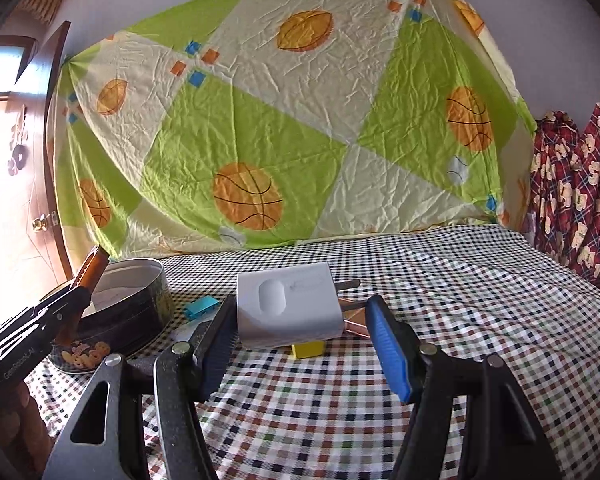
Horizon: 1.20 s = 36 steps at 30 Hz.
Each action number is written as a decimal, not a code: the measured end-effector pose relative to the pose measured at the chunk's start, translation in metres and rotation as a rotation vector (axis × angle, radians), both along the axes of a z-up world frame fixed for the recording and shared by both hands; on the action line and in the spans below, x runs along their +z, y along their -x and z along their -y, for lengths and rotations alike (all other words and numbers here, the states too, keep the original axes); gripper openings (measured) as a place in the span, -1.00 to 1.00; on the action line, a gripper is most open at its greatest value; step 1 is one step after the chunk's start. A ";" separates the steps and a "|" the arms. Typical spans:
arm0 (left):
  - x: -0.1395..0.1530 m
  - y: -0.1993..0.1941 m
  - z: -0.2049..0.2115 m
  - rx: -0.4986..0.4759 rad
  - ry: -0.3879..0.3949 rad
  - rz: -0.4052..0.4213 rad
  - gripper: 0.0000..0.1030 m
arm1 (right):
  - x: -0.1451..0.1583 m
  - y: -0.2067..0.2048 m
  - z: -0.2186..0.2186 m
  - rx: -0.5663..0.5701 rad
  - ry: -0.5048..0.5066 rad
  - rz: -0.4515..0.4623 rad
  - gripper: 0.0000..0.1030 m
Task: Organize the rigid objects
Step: 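Carry the comb and soap toward the cookie tin with both grippers, then lower the brown comb and white soap box over the tin with both grippers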
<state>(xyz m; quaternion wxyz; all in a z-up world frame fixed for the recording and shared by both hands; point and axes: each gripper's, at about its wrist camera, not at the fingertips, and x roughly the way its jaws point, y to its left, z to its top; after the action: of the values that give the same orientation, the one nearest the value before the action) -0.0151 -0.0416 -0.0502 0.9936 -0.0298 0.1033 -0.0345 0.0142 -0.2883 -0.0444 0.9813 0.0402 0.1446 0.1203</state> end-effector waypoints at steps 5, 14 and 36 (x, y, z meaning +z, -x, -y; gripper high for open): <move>0.000 0.001 -0.008 0.019 0.003 0.001 -0.54 | -0.001 0.001 -0.011 0.016 0.008 -0.003 0.28; -0.001 0.003 -0.020 0.051 0.003 0.008 -0.54 | -0.003 0.003 -0.037 0.052 0.026 -0.005 0.28; -0.003 0.007 -0.049 0.120 0.012 0.012 -0.54 | -0.007 0.004 -0.094 0.174 0.047 -0.020 0.28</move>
<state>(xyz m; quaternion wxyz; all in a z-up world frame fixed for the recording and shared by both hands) -0.0216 0.0071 -0.0530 0.9943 -0.0415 0.0950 0.0242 0.0099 -0.1942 -0.0515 0.9663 0.0055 0.1600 0.2013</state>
